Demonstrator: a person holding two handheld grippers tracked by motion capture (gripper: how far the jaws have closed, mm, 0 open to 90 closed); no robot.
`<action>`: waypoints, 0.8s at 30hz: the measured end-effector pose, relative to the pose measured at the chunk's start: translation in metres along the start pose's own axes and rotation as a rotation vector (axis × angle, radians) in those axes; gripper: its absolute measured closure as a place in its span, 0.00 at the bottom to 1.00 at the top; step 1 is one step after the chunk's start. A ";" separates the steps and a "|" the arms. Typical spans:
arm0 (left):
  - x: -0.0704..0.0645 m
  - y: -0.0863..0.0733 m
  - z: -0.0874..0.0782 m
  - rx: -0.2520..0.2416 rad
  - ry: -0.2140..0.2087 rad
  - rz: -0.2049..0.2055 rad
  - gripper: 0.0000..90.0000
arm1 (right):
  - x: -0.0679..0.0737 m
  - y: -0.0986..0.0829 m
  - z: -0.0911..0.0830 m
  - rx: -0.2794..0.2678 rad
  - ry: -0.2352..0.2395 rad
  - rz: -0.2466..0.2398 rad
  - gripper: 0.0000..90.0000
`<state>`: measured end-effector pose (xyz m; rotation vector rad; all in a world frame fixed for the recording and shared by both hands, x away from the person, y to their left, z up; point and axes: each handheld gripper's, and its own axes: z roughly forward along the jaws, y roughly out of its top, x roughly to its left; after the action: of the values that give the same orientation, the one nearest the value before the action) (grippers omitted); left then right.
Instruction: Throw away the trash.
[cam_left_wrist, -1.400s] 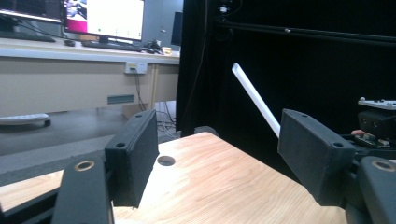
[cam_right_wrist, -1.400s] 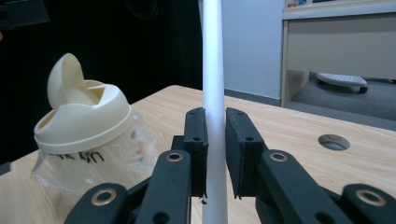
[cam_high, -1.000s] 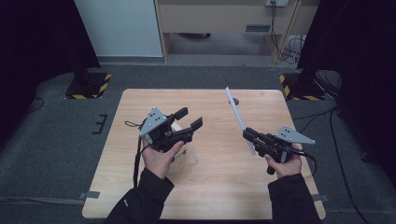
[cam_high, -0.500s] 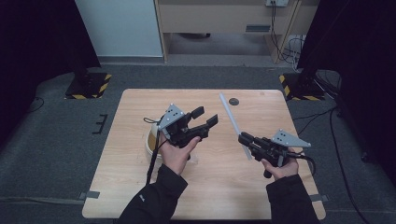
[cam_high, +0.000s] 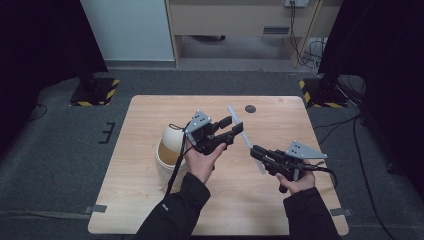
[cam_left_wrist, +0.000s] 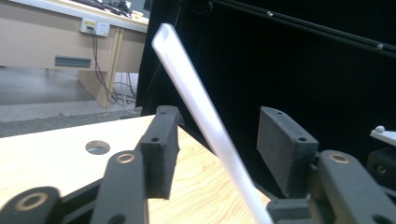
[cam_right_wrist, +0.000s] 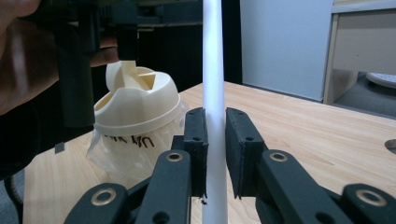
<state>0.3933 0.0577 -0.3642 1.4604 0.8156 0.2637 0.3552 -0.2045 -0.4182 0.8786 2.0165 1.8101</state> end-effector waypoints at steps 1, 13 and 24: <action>0.000 0.000 0.001 0.000 -0.003 -0.004 0.55 | 0.000 0.000 0.000 0.000 0.000 0.000 0.88; -0.003 -0.004 0.006 0.061 -0.052 -0.050 0.82 | 0.001 -0.002 0.003 0.016 0.019 -0.008 0.88; -0.010 -0.004 0.004 0.061 -0.111 -0.049 0.89 | 0.001 -0.004 0.005 0.035 0.030 0.001 0.84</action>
<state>0.3876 0.0483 -0.3649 1.4960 0.7735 0.1204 0.3566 -0.2000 -0.4226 0.8679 2.0729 1.8043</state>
